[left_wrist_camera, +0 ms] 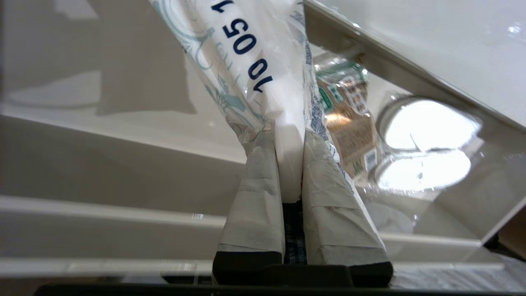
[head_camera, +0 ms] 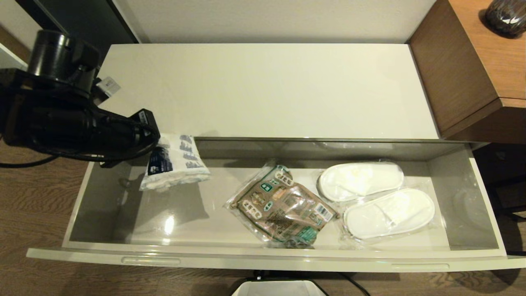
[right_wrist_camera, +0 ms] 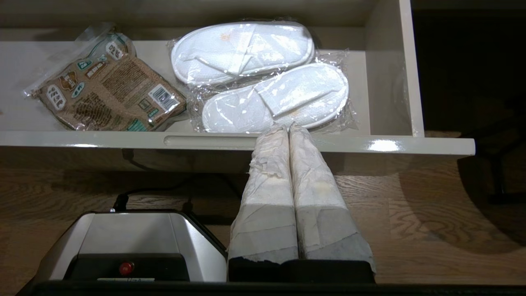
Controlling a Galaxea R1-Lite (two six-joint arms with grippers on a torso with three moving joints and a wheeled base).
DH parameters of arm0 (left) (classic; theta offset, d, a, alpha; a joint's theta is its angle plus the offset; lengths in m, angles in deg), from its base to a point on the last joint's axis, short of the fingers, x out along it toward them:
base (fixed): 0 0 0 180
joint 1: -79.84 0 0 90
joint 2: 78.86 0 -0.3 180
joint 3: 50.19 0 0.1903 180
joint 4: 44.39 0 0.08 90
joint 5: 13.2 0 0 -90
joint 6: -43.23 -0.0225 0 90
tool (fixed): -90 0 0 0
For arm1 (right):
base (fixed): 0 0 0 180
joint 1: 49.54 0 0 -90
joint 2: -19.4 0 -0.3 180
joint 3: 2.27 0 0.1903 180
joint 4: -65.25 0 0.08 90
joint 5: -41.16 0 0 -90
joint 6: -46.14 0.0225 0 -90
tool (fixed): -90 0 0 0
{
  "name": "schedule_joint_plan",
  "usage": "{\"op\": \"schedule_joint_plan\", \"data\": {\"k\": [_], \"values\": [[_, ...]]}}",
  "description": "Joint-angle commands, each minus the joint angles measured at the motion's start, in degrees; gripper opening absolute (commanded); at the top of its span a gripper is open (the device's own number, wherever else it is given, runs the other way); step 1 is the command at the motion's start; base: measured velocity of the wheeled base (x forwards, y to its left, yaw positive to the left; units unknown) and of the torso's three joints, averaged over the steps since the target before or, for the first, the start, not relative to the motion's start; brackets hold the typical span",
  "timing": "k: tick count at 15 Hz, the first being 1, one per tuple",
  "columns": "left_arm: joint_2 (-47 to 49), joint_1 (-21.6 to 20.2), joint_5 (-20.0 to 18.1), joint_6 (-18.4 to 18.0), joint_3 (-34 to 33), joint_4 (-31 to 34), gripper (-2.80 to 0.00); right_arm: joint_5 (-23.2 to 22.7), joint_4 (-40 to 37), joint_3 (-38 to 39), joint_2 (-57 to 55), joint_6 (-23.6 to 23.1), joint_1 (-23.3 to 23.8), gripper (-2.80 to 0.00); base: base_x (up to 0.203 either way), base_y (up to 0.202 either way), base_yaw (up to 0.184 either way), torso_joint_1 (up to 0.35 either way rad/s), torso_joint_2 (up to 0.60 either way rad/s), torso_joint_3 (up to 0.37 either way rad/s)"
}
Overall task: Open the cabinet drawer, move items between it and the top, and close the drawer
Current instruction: Take out the tissue from the drawer, then place the tissue on the table
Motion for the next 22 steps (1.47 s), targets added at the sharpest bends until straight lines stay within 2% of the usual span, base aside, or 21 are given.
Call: {"op": "schedule_joint_plan", "data": {"k": [1,5,8,10,13,17,20,22], "values": [[-6.6,1.3,0.0,-0.3,1.9,4.0,-2.8,0.0,0.0,0.1,0.0,0.0,0.0,-2.8,0.0,0.0,0.0,0.0,0.0,0.0],[-11.1,4.4,0.1,-0.4,5.8,11.0,-2.8,0.0,0.0,0.1,0.0,0.0,0.0,-2.8,0.0,0.0,0.0,0.0,0.0,0.0],[-12.8,5.0,0.1,-0.6,8.5,14.1,-2.8,0.0,0.0,0.1,0.0,0.0,0.0,-2.8,0.0,0.0,0.0,0.0,0.0,0.0],[-13.1,5.2,0.1,-2.2,11.4,15.8,-2.8,0.0,0.0,0.1,0.0,0.0,0.0,-2.8,0.0,0.0,0.0,0.0,0.0,0.0],[-12.6,5.2,0.3,-2.7,13.7,15.8,-2.8,0.0,0.0,0.1,0.0,0.0,0.0,-2.8,0.0,0.0,0.0,0.0,0.0,0.0],[-8.5,5.2,1.5,-6.1,18.3,14.7,-2.8,0.0,0.0,0.1,0.0,0.0,0.0,-2.8,0.0,0.0,0.0,0.0,0.0,0.0],[-5.2,5.0,1.5,-7.0,20.4,9.2,-2.8,0.0,0.0,0.1,0.0,0.0,0.0,-2.8,0.0,0.0,0.0,0.0,0.0,0.0],[-1.2,4.6,2.1,-9.3,24.6,7.9,-2.8,0.0,0.0,0.1,0.0,0.0,0.0,-2.8,0.0,0.0,0.0,0.0,0.0,0.0]]}}
